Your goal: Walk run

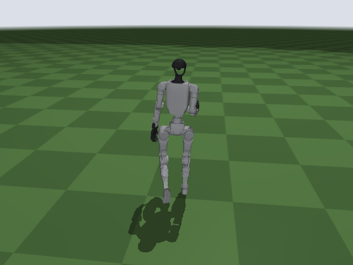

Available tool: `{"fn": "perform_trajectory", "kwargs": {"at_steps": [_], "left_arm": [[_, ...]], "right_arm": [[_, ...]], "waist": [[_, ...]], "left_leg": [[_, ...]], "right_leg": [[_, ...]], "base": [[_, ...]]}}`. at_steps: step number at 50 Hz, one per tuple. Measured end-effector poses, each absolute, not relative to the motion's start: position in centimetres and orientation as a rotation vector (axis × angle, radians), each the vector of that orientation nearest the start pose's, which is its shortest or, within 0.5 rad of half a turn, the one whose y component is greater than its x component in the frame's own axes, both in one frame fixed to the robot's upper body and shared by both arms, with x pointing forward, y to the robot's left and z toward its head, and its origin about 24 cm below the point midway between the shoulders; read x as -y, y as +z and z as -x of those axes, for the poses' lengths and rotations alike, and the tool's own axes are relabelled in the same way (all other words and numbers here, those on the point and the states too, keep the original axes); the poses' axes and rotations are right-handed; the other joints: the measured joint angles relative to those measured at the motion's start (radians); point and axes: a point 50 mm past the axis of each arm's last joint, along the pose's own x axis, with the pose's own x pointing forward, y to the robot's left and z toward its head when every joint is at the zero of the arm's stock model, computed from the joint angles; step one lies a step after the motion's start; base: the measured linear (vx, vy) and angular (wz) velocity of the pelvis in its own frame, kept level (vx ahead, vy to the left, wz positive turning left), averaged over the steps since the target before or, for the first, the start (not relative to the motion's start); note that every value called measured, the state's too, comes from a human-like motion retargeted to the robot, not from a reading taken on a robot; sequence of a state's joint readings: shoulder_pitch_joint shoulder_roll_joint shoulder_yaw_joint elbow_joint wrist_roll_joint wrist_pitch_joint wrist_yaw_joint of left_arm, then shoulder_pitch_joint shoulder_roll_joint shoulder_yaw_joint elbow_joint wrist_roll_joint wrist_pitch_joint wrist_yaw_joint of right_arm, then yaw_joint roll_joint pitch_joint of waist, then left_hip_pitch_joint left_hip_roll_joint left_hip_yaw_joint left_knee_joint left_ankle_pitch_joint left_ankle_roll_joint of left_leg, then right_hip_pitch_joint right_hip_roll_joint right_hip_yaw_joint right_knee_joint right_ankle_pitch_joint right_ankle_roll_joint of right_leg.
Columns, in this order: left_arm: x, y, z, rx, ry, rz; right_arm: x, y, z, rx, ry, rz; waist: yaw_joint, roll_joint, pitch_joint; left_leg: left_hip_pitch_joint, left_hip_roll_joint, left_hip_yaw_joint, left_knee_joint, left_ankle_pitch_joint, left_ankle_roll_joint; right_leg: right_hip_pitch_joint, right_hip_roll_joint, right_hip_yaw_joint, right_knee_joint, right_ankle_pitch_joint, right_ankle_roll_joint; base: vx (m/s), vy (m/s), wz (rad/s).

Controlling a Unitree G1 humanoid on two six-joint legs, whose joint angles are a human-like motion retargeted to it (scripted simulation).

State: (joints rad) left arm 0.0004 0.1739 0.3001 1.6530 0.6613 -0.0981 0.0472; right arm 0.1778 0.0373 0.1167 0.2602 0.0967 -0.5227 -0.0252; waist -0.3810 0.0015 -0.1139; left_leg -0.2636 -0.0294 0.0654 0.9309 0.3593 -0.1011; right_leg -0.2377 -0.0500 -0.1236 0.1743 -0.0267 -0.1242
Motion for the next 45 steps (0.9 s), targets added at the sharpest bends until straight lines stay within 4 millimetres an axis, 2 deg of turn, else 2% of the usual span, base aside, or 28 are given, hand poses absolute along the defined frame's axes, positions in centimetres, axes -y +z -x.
{"fn": "perform_trajectory", "kwargs": {"at_steps": [2, 4, 6, 8, 10, 13, 15, 17, 18, 20, 22, 23, 25, 27, 28, 30, 33, 35, 37, 38, 40, 42, 45], "left_arm": [[-19.5, -17.0, 7.3, -1.789, -0.248, -0.266], [-17.0, -15.6, 13.4, -1.963, -0.355, -0.127], [-14.5, -13.7, 18.1, -2.083, -0.458, -0.027], [-12.3, -11.8, 21.6, -2.153, -0.561, 0.047], [-10.8, -10.0, 24.0, -2.209, -0.623, 0.122], [-10.5, -8.1, 26.3, -2.310, -0.607, 0.246], [-10.9, -7.8, 26.6, -2.358, -0.534, 0.310], [-11.8, -8.5, 25.8, -2.360, -0.428, 0.324], [-12.2, -9.1, 25.1, -2.341, -0.366, 0.316], [-13.4, -10.9, 22.7, -2.255, -0.248, 0.282], [-15.2, -13.3, 18.7, -2.115, -0.160, 0.232], [-16.5, -14.5, 15.9, -2.036, -0.131, 0.198], [-18.7, -16.4, 9.6, -1.870, -0.099, 0.123], [-19.9, -17.6, 2.8, -1.645, -0.110, 0.023], [-20.3, -17.8, -1.0, -1.511, -0.118, -0.032], [-21.3, -16.8, -8.2, -1.247, -0.122, -0.157], [-23.2, -13.1, -17.5, -0.922, -0.106, -0.354], [-24.1, -10.0, -22.3, -0.747, -0.079, -0.455], [-24.7, -6.7, -26.3, -0.603, -0.047, -0.526], [-24.9, -5.2, -28.0, -0.544, -0.037, -0.555], [-25.3, -2.4, -30.4, -0.451, -0.031, -0.606], [-25.9, -0.6, -31.6, -0.404, -0.047, -0.651], [-25.8, -1.3, -31.2, -0.427, -0.082, -0.680]], "right_arm": [[12.6, 0.0, -21.0, 0.123, 0.019, -0.135], [12.4, 0.8, -21.6, 0.168, 0.039, -0.131], [12.7, 1.6, -22.1, 0.215, 0.047, -0.127], [13.3, 2.2, -22.4, 0.256, 0.051, -0.126], [13.9, 2.7, -22.5, 0.279, 0.049, -0.128], [15.0, 2.2, -22.3, 0.259, 0.023, -0.126], [15.5, 1.1, -21.8, 0.209, -0.010, -0.125], [15.6, -0.3, -20.7, 0.133, -0.051, -0.111], [15.5, -0.9, -20.0, 0.103, -0.072, -0.104], [15.2, -1.9, -18.7, 0.055, -0.112, -0.108], [14.4, -2.4, -18.0, 0.026, -0.120, -0.134], [13.9, -2.4, -18.0, 0.022, -0.115, -0.150], [13.3, -2.5, -18.3, 0.016, -0.099, -0.186], [13.3, -2.6, -18.6, 0.009, -0.069, -0.187], [13.5, -2.6, -18.8, 0.009, -0.053, -0.173], [13.9, -2.5, -19.0, 0.018, -0.038, -0.138], [14.8, -2.0, -18.9, 0.050, -0.048, -0.086], [15.2, -1.7, -18.7, 0.071, -0.051, -0.072], [15.3, -1.3, -18.7, 0.088, -0.054, -0.082], [15.3, -1.2, -18.7, 0.093, -0.055, -0.091], [15.1, -1.1, -18.8, 0.096, -0.051, -0.107], [14.7, -1.2, -19.2, 0.094, -0.044, -0.118], [14.7, -1.5, -19.4, 0.069, -0.045, -0.094]], "waist": [[0.034, -0.030, 0.019], [0.088, -0.066, 0.038], [0.142, -0.078, 0.057], [0.207, -0.074, 0.076], [0.259, -0.074, 0.089], [0.276, -0.093, 0.081], [0.274, -0.086, 0.075], [0.300, -0.087, 0.044], [0.329, -0.091, 0.028], [0.350, -0.086, -0.001], [0.311, -0.088, 0.011], [0.282, -0.105, 0.031], [0.280, -0.069, 0.049], [0.284, 0.005, 0.046], [0.276, 0.018, 0.049], [0.243, 0.040, 0.056], [0.167, 0.087, 0.054], [0.125, 0.090, 0.049], [0.085, 0.071, 0.046], [0.063, 0.064, 0.050], [0.033, 0.065, 0.056], [0.054, 0.063, 0.050], [0.054, 0.031, 0.040]], "left_leg": [[-0.098, 0.001, 0.045, -0.046, -0.107, 0.084], [-0.176, 0.005, 0.098, -0.168, -0.207, 0.155], [-0.220, 0.035, 0.159, -0.355, -0.254, 0.204], [-0.250, 0.045, 0.199, -0.566, -0.280, 0.228], [-0.275, 0.030, 0.248, -0.747, -0.356, 0.257], [-0.306, -0.038, 0.225, -0.934, -0.465, 0.227], [-0.307, -0.050, 0.199, -0.906, -0.476, 0.229], [-0.289, -0.011, 0.322, -0.818, -0.470, 0.263], [-0.282, 0.002, 0.343, -0.802, -0.409, 0.258], [-0.268, -0.012, 0.240, -0.762, -0.347, 0.264], [-0.284, -0.055, 0.065, -0.656, -0.391, 0.289], [-0.277, -0.091, 0.010, -0.590, -0.450, 0.276], [-0.208, 0.001, 0.123, -0.545, -0.507, 0.281], [-0.117, 0.029, 0.119, -0.602, -0.527, 0.300], [-0.078, 0.009, 0.095, -0.622, -0.535, 0.298], [-0.003, -0.008, 0.063, -0.676, -0.520, 0.278], [0.126, -0.017, 0.036, -0.779, -0.499, 0.265], [0.195, -0.045, 0.005, -0.817, -0.506, 0.262], [0.256, -0.078, -0.042, -0.834, -0.528, 0.259], [0.286, -0.087, -0.073, -0.835, -0.540, 0.259], [0.334, -0.077, -0.119, -0.833, -0.561, 0.248], [0.360, -0.059, -0.113, -0.817, -0.569, 0.218], [0.404, -0.076, -0.133, -0.741, -0.495, 0.150]], "right_leg": [[0.059, 0.019, 0.053, -0.045, 0.014, 0.007], [0.117, 0.038, 0.096, -0.086, 0.028, 0.004], [0.173, 0.066, 0.101, -0.120, 0.025, -0.003], [0.234, 0.088, 0.067, -0.148, 0.003, -0.010], [0.284, 0.117, 0.116, -0.157, -0.024, -0.027], [0.343, 0.114, 0.116, -0.145, -0.031, -0.014], [0.384, 0.133, 0.100, -0.119, 0.007, 0.025], [0.404, 0.128, 0.090, -0.078, 0.128, 0.112], [0.412, 0.112, 0.071, -0.047, 0.224, 0.168], [0.407, 0.103, 0.062, 0.049, 0.435, 0.303], [0.321, 0.135, 0.081, 0.316, 0.550, 0.384], [0.252, 0.144, 0.059, 0.518, 0.550, 0.384], [0.172, 0.198, 0.065, 0.664, 0.550, 0.383], [0.099, 0.208, 0.037, 0.657, 0.484, 0.327], [0.053, 0.188, 0.023, 0.677, 0.427, 0.276], [-0.022, 0.144, 0.019, 0.658, 0.322, 0.237], [-0.103, 0.050, -0.014, 0.467, 0.183, 0.224], [-0.135, -0.037, -0.041, 0.268, 0.169, 0.227], [-0.157, -0.113, -0.054, 0.073, 0.153, 0.210], [-0.175, -0.129, -0.040, -0.008, 0.130, 0.181], [-0.196, -0.130, 0.010, -0.163, 0.073, 0.173], [-0.210, -0.112, 0.089, -0.233, 0.032, 0.214], [-0.217, -0.138, 0.110, -0.081, 0.032, 0.248]], "base": [[1.06, -0.48, -1.42], [0.97, -0.41, -1.76], [0.91, -0.25, -1.47], [0.99, -0.16, -1.32], [0.94, -0.08, -1.01], [1.41, -0.05, 0.04], [1.09, -0.05, 0.43], [1.27, -0.03, -0.25], [1.30, -0.02, -0.59], [1.41, -0.03, -0.17], [1.30, -0.26, 0.91], [1.22, -0.40, 1.06], [0.92, -0.13, 0.45], [1.24, 0.22, 0.15], [1.22, 0.11, 0.55], [0.92, 0.05, 1.12], [1.03, -0.07, 1.76], [0.86, -0.16, 1.60], [1.11, -0.34, 1.55], [1.21, -0.44, 1.48], [0.97, -0.41, 0.96], [0.73, -0.38, 0.27], [1.11, -0.58, 0.65]]}}
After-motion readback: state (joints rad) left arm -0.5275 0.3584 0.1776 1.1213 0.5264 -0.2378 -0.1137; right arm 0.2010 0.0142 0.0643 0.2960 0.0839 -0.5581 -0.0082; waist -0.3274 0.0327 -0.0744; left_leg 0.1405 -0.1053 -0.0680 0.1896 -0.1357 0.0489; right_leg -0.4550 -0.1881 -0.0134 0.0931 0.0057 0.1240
